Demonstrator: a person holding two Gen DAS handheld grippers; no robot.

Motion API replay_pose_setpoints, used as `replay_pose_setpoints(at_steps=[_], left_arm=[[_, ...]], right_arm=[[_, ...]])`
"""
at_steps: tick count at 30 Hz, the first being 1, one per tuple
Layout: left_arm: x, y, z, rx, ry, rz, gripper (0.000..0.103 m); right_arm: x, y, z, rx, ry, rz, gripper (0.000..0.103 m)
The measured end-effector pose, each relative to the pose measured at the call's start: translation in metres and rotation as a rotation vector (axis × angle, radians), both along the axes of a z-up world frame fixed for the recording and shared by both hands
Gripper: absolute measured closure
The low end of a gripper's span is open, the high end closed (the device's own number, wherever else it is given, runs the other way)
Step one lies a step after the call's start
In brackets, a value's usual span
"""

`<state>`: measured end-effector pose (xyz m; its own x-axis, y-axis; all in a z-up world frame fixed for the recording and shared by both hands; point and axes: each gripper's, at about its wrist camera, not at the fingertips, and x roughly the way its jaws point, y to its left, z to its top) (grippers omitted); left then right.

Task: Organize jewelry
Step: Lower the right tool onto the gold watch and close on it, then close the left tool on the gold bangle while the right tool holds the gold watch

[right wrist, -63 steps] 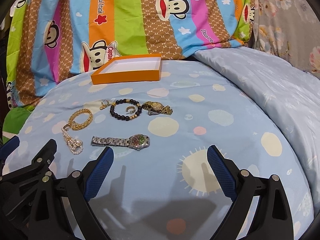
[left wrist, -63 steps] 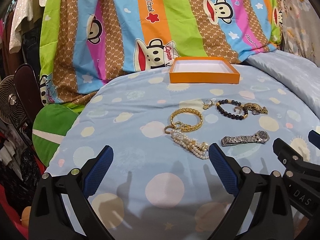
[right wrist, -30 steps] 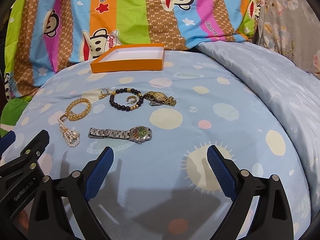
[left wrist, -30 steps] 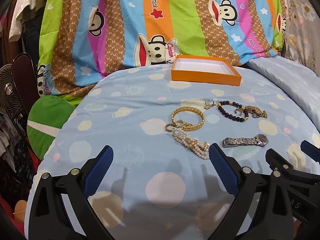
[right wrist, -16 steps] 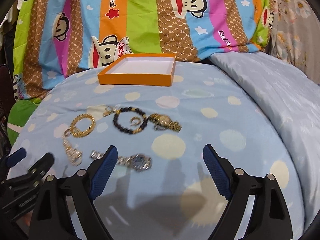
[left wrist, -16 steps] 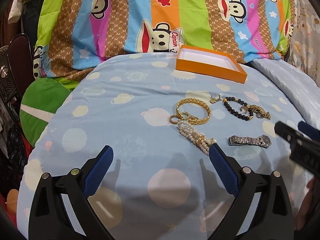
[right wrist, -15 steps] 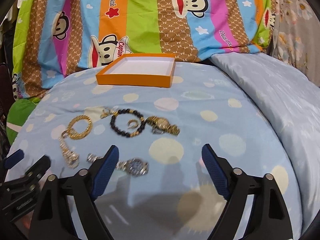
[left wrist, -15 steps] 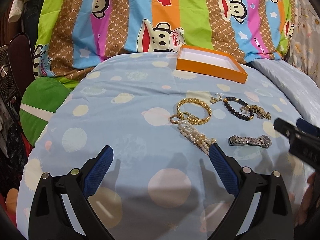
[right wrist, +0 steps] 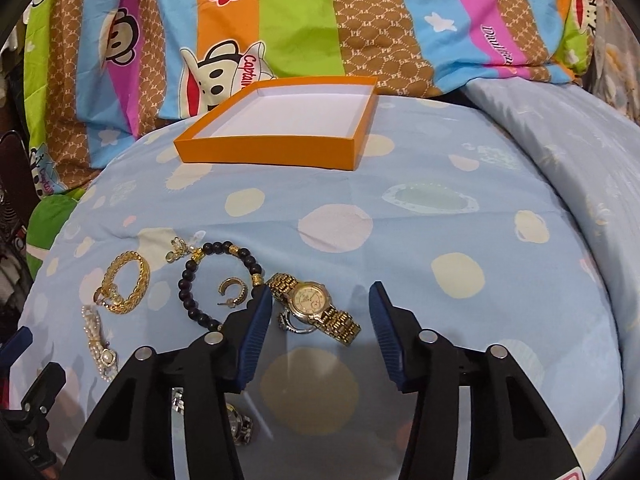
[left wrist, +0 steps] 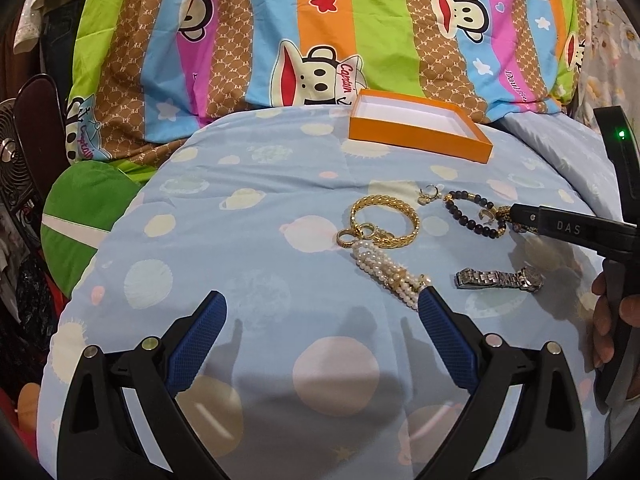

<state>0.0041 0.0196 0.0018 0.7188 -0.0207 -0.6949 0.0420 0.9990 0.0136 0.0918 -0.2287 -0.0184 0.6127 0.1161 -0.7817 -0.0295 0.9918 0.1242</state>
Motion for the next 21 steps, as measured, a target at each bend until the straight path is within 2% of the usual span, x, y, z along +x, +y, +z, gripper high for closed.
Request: replay_pose_setpoints(at_steps=[1, 6, 10, 15, 19, 21], left_arm=[[0.001, 0.001, 0.0, -0.002, 0.004, 0.003, 0.009], [0.004, 0.005, -0.003, -0.027, 0.027, 0.007, 0.009], [0.005, 0.005, -0.004, -0.041, 0.033, -0.01, 0.009], [0.012, 0.008, 0.002, -0.034, 0.054, -0.032, 0.009], [0.031, 0.006, 0.019, -0.058, 0.026, -0.065, 0.005], [0.046, -0.004, 0.019, -0.029, 0.019, -0.099, 0.005]], right_arm=[[0.001, 0.001, -0.001, 0.001, 0.007, 0.005, 0.065], [0.003, 0.003, -0.002, -0.001, 0.009, 0.018, 0.076], [-0.001, 0.001, 0.001, -0.006, -0.015, 0.001, 0.082], [-0.009, -0.003, 0.009, 0.003, -0.067, -0.019, 0.082], [-0.014, -0.002, 0.014, -0.006, -0.103, -0.018, 0.082], [-0.013, -0.002, 0.014, -0.007, -0.106, -0.018, 0.082]])
